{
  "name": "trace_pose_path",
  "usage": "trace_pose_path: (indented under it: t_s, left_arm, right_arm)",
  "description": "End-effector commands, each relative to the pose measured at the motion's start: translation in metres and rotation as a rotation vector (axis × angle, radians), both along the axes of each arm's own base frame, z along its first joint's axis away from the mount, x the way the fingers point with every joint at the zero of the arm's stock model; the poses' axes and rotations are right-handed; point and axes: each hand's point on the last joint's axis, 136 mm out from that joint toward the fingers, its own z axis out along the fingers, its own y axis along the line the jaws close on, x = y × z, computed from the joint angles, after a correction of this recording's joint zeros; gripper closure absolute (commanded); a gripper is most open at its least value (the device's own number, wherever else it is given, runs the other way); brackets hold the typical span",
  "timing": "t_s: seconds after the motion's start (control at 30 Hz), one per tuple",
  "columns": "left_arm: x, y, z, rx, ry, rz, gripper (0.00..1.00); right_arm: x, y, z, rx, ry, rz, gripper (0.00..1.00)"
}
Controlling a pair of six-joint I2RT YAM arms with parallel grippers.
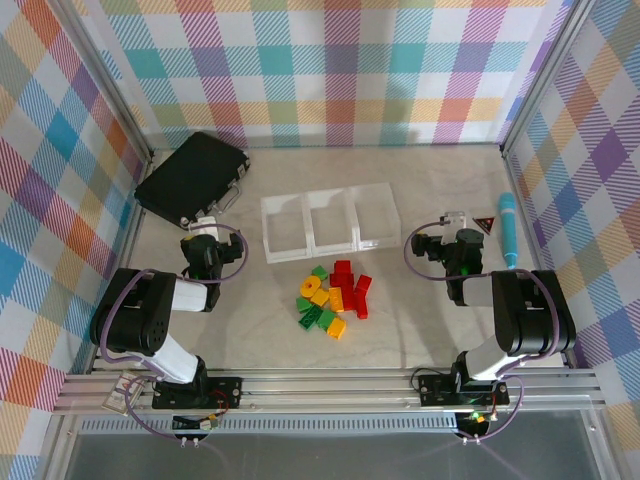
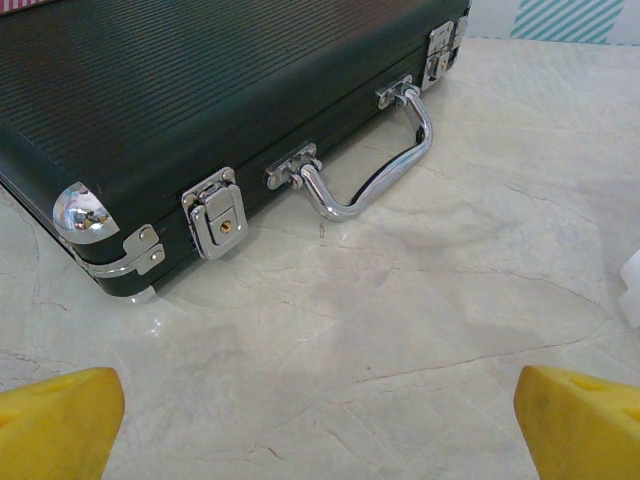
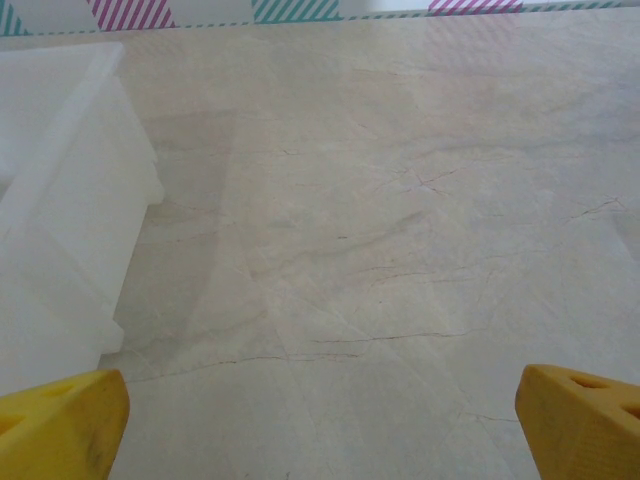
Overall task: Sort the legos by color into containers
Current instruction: Pick up the lego from the bottom-center of the table.
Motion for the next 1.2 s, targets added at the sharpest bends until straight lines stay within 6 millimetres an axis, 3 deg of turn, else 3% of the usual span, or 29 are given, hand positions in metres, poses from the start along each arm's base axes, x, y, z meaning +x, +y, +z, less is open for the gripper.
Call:
trace_pose_path:
  t_s: [0.0,0.47,0.57,0.67,0.77,0.9,1.0,1.17]
  left_arm:
    - [0.003,0.0,0.003,-0.014,-0.007,-0.002,0.0]
    - [0.003,0.0,0.003,-0.014,-0.008,-0.002,0.0]
    - [0.001,-0.006,0.022,0.022,-0.022,-0.011,0.03]
    - [-0.003,0.009,0.05,0.048,0.042,0.123,0.03]
    - [-0.007,0.006,0.075,-0.064,0.05,0.154,0.03]
    - [-0.018,-0.022,0.09,-0.22,0.12,0.042,0.0]
    - [-0.035,-0.039,0.092,-0.318,0.166,-0.017,0.0]
    - [-0.08,-0.065,0.084,-0.451,0.181,-0.134,0.0]
  right_arm:
    - [0.006,-0.001,0.011,0.019,-0.026,0.0,0.01]
    - [0.006,-0.003,0.011,0.018,-0.028,-0.015,0.01]
    - [-0.001,-0.019,0.037,0.015,-0.02,-0.131,0.01]
    - [-0.02,-0.037,0.055,0.035,0.075,-0.256,0.01]
    - [-0.033,-0.026,0.061,0.137,0.141,-0.246,0.01]
    - [-0.05,-0.005,0.057,0.289,0.338,-0.224,0.01]
    - [-0.069,0.022,0.056,0.351,0.457,-0.15,0.01]
    - [-0.126,0.07,0.047,0.341,0.677,-0.032,0.0]
